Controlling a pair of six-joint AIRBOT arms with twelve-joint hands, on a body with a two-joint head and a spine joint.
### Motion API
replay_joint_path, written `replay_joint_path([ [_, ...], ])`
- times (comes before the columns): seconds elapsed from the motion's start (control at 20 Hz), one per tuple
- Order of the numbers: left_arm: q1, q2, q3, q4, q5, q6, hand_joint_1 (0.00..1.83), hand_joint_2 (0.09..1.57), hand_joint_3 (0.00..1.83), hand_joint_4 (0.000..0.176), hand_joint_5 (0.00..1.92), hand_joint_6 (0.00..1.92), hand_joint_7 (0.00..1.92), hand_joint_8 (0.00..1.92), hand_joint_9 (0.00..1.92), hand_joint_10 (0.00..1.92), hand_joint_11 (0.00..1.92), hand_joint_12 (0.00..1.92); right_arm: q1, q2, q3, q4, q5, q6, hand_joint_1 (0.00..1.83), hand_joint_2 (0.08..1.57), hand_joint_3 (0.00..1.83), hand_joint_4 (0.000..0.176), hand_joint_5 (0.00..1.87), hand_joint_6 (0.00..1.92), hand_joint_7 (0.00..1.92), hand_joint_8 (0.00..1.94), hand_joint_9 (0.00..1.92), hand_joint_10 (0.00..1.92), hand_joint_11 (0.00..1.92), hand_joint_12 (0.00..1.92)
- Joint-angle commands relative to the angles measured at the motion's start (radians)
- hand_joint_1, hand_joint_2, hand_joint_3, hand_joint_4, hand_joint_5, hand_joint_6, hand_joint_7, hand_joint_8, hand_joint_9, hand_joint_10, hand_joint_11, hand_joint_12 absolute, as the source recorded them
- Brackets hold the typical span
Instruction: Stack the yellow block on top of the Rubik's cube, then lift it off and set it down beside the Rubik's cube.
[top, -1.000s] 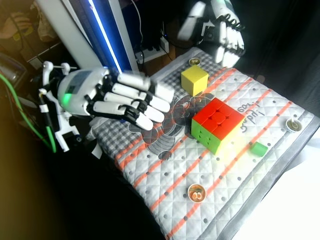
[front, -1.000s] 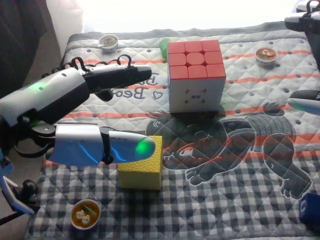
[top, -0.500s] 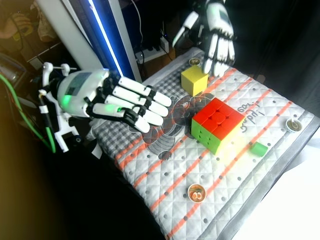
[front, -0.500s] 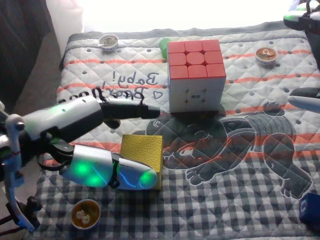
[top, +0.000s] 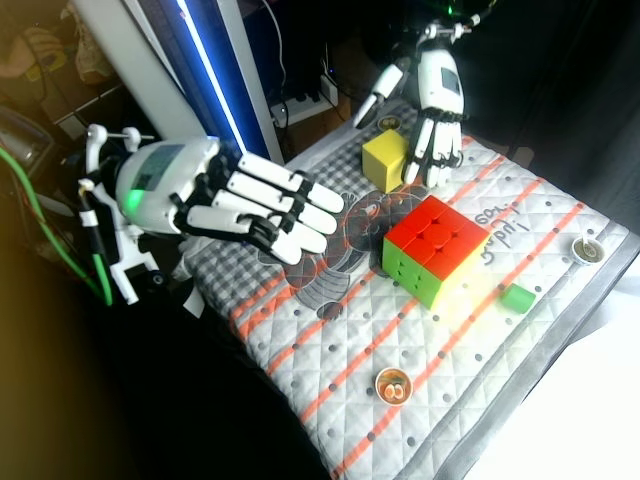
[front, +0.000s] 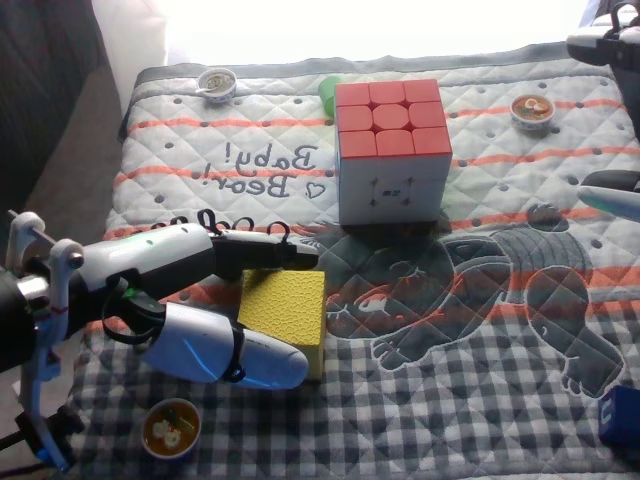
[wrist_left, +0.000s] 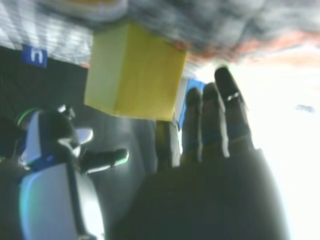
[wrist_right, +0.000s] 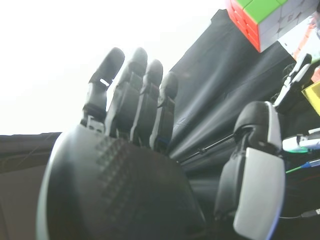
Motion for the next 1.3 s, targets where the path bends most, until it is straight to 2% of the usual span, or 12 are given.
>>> replay_joint_path([
  [0.0, -0.021, -0.007, 0.003, 0.006, 0.062, -0.008, 0.56, 0.89, 0.02, 0.176, 0.30, 0.00, 0.12, 0.00, 0.07, 0.00, 0.00, 0.81, 0.008, 0.000, 0.005, -0.013, 0.131, 0.007, 0.81, 0.97, 0.01, 0.000, 0.64, 0.03, 0.68, 0.04, 0.60, 0.12, 0.00, 1.26],
  [0.05, -0.026, -0.011, 0.008, 0.012, 0.049, -0.007, 0.57, 0.91, 0.02, 0.176, 0.32, 0.01, 0.11, 0.00, 0.06, 0.00, 0.00, 0.74, 0.008, 0.000, 0.006, -0.014, 0.133, 0.010, 0.81, 0.98, 0.01, 0.000, 0.64, 0.03, 0.70, 0.04, 0.60, 0.13, 0.00, 1.26],
  [0.15, -0.032, -0.014, 0.011, 0.025, 0.039, -0.007, 0.68, 1.02, 0.02, 0.097, 0.53, 0.05, 0.17, 0.01, 0.10, 0.01, 0.00, 0.73, 0.008, 0.000, 0.007, -0.016, 0.137, 0.017, 0.81, 1.00, 0.01, 0.000, 0.67, 0.04, 0.72, 0.05, 0.61, 0.14, 0.00, 1.30],
  [0.2, -0.033, -0.014, 0.011, 0.025, 0.043, -0.007, 0.84, 1.11, 0.02, 0.000, 0.75, 0.08, 0.26, 0.01, 0.17, 0.03, 0.00, 0.91, 0.008, 0.000, 0.008, -0.016, 0.137, 0.019, 0.80, 1.01, 0.01, 0.000, 0.68, 0.05, 0.73, 0.05, 0.62, 0.14, 0.00, 1.30],
  [0.25, -0.034, -0.014, 0.012, 0.019, 0.058, -0.007, 0.98, 1.17, 0.01, 0.024, 0.82, 0.96, 0.32, 0.02, 0.20, 0.03, 0.00, 0.99, 0.008, 0.000, 0.008, -0.016, 0.138, 0.022, 0.80, 1.02, 0.01, 0.000, 0.69, 0.05, 0.73, 0.04, 0.62, 0.14, 0.00, 1.31],
  [0.3, -0.034, -0.014, 0.012, 0.016, 0.063, -0.007, 0.98, 1.17, 0.01, 0.024, 0.82, 0.96, 0.32, 0.02, 0.20, 0.03, 0.00, 0.99, 0.008, 0.000, 0.008, -0.016, 0.139, 0.023, 0.80, 1.02, 0.01, 0.000, 0.69, 0.05, 0.73, 0.04, 0.62, 0.14, 0.00, 1.31],
  [0.35, -0.034, -0.014, 0.012, 0.011, 0.073, -0.007, 1.04, 1.22, 0.00, 0.000, 0.78, 1.28, 0.41, 0.03, 0.27, 0.06, 0.00, 1.11, 0.007, 0.000, 0.008, -0.016, 0.140, 0.025, 0.80, 1.03, 0.02, 0.000, 0.69, 0.05, 0.74, 0.04, 0.63, 0.15, 0.01, 1.32],
  [0.45, -0.034, -0.014, 0.010, 0.007, 0.086, -0.007, 1.10, 1.19, 0.00, 0.000, 0.84, 1.20, 0.48, 0.06, 0.32, 0.12, 0.00, 1.24, 0.005, 0.000, 0.008, -0.015, 0.144, 0.027, 0.82, 1.05, 0.02, 0.000, 0.70, 0.05, 0.74, 0.04, 0.63, 0.15, 0.00, 1.32],
  [0.65, -0.034, 0.004, -0.008, -0.007, 0.158, -0.007, 1.09, 1.21, 0.00, 0.000, 0.81, 1.24, 0.57, 0.05, 0.13, 0.75, 0.00, 1.34, 0.002, 0.000, 0.008, -0.015, 0.146, 0.029, 0.83, 1.06, 0.01, 0.000, 0.71, 0.05, 0.76, 0.04, 0.64, 0.17, 0.01, 1.34],
  [0.8, -0.042, 0.042, -0.037, -0.014, 0.269, -0.007, 1.08, 1.23, 0.00, 0.000, 0.78, 1.29, 0.54, 0.06, 0.04, 0.95, 0.00, 1.37, -0.001, -0.001, 0.008, -0.014, 0.147, 0.031, 0.80, 1.07, 0.00, 0.000, 0.71, 0.04, 0.76, 0.02, 0.64, 0.19, 0.02, 1.35],
  [0.95, -0.053, 0.079, -0.066, -0.014, 0.390, -0.007, 1.06, 1.22, 0.00, 0.000, 0.79, 1.27, 0.55, 0.06, 0.08, 0.93, 0.00, 1.52, -0.003, -0.004, 0.010, -0.014, 0.148, 0.031, 0.82, 1.07, 0.00, 0.000, 0.70, 0.03, 0.75, 0.01, 0.62, 0.20, 0.01, 1.31],
  [1.25, -0.148, 0.064, -0.037, 0.022, 0.478, -0.006, 1.05, 1.21, 0.00, 0.000, 0.81, 1.26, 0.59, 0.06, 0.16, 0.65, 0.00, 1.26, -0.005, -0.012, 0.016, -0.014, 0.148, 0.031, 0.83, 1.06, 0.00, 0.000, 0.71, 0.03, 0.76, 0.01, 0.63, 0.23, 0.03, 1.31],
])
